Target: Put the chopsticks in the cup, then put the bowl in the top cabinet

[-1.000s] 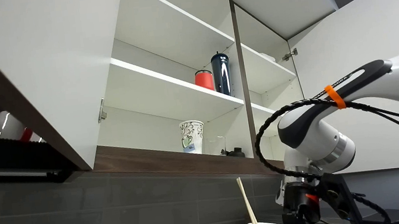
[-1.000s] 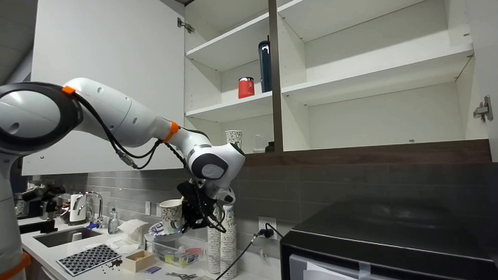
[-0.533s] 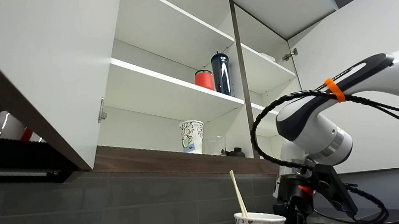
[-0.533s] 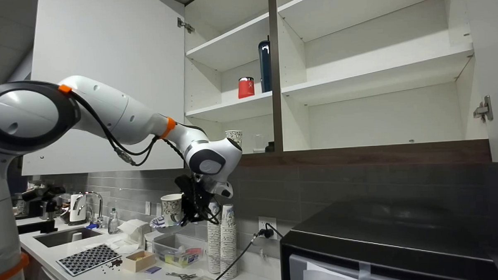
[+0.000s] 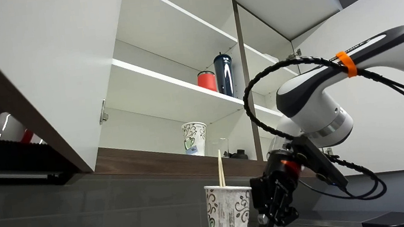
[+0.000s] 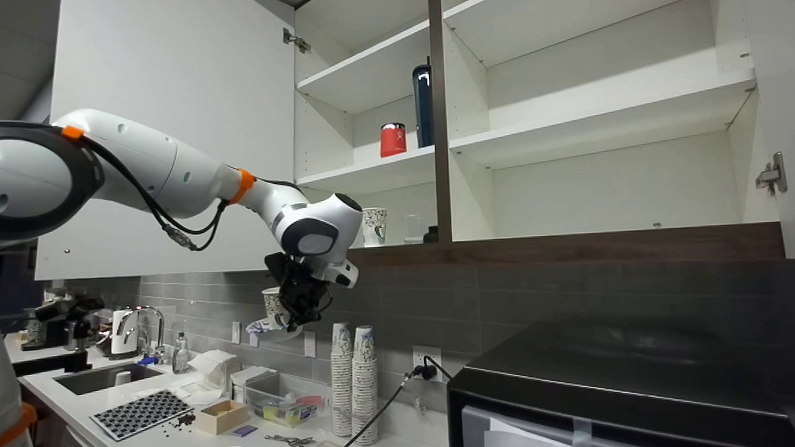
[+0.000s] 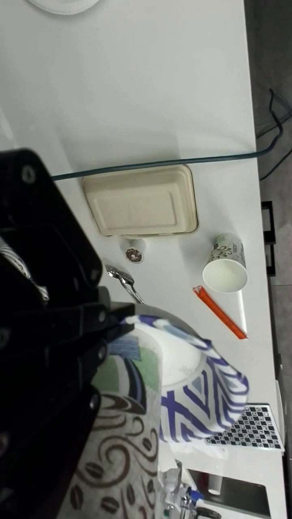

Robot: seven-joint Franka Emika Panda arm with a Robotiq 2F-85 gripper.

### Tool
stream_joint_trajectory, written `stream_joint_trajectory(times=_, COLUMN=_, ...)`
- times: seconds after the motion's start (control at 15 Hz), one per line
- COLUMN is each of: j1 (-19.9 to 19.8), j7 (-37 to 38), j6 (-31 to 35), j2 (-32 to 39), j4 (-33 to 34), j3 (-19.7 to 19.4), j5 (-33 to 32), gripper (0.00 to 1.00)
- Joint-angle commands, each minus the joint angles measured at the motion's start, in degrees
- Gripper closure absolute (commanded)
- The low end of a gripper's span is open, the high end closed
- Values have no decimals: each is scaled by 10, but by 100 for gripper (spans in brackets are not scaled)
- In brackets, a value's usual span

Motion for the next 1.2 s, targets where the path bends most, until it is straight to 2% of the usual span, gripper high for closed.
stream_joint_trajectory(times=0.0, j1=9, j7=5, j6=1, j2=-2, j4=3, j3=-5, j5=-3, gripper=98)
stream_joint_trajectory(times=0.33, j1=9, j7=4, j6=1, j2=1, j4=3, j3=-8, j5=-2, gripper=100)
stream_joint_trajectory(times=0.67, j1=8, j7=78, j6=80, j2=-12, j4=0, j3=5, j5=41, gripper=100)
stream_joint_trajectory(times=1.0, j1=14, j7=172, j6=128, j2=-17, j4=14, j3=30, j5=35, gripper=100)
stream_joint_trajectory(times=1.07, j1=15, j7=134, j6=113, j2=-10, j4=13, j3=18, j5=35, gripper=98)
stream_joint_trajectory(times=1.13, j1=16, j7=147, j6=118, j2=-11, j4=16, j3=22, j5=34, gripper=98)
